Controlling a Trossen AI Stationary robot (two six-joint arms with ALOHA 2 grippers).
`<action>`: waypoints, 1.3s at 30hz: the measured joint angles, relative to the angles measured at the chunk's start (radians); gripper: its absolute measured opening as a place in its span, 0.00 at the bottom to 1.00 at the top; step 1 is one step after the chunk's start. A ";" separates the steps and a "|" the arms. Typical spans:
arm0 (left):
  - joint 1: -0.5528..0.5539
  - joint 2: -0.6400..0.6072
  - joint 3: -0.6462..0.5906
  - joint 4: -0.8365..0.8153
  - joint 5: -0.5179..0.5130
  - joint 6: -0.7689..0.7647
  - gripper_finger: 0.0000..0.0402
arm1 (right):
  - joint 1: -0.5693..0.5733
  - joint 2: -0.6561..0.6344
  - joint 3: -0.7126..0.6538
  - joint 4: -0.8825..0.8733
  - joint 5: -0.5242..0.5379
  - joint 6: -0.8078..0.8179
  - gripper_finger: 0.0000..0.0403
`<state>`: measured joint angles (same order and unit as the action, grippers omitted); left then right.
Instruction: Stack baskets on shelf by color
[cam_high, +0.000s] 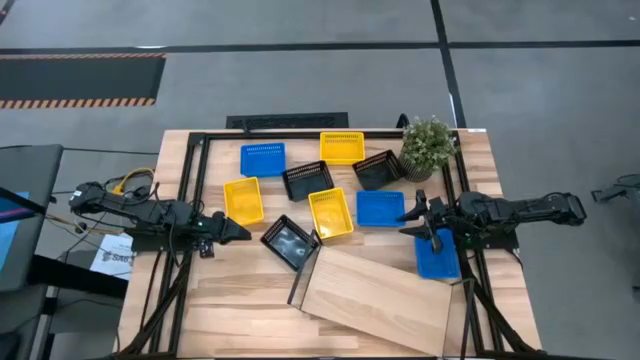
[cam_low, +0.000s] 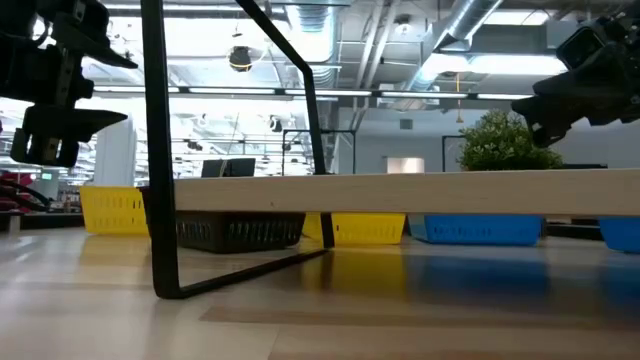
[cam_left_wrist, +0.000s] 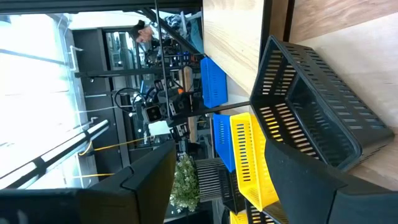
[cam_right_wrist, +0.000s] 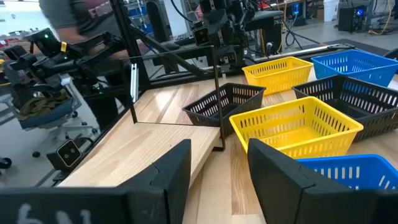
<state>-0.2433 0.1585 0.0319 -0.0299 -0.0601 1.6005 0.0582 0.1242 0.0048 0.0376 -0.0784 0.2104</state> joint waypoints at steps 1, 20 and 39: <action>0.000 0.000 0.000 0.000 0.000 0.000 0.59 | 0.000 0.000 0.000 0.000 0.000 0.000 0.46; 0.000 0.000 0.000 0.000 0.000 0.000 0.59 | 0.000 0.000 0.000 0.000 0.000 0.000 0.46; 0.000 0.000 0.000 0.000 0.002 0.059 0.59 | 0.000 0.000 0.000 0.000 0.000 0.000 0.46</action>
<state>-0.2435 0.1581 0.0321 -0.0302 -0.0577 1.6592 0.0582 0.1241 0.0044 0.0379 -0.0784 0.2104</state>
